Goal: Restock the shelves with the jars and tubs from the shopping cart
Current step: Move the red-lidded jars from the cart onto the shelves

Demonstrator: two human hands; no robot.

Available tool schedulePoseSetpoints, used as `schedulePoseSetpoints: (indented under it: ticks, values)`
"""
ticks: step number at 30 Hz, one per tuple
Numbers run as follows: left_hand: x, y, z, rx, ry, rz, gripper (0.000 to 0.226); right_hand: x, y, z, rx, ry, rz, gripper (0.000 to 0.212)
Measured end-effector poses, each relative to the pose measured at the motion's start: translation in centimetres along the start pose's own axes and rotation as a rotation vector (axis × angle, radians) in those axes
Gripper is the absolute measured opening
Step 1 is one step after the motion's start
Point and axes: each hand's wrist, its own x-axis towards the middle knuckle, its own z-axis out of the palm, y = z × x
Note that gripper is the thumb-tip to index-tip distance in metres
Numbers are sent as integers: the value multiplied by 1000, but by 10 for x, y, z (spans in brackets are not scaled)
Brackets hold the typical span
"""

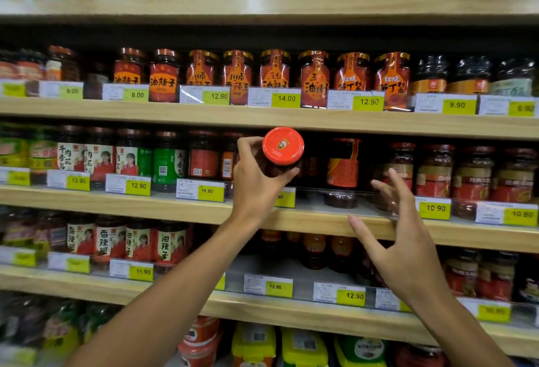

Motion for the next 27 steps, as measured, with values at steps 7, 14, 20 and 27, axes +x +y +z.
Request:
schedulePoseSetpoints:
  ticks: [7, 14, 20, 27]
  values:
    - [10, -11, 6, 118, -44, -83, 66, -1, 1, 3, 36, -24, -17, 89]
    - [33, -9, 14, 290, -202, -145, 45, -1, 3, 2, 47, -28, -19, 85]
    - [37, -2, 15, 440, -412, -229, 48, -4, 1, 4, 36, -44, -8, 82]
    - [2, 17, -39, 437, -396, -36, 69, -6, -2, -1, -38, -63, -15, 73]
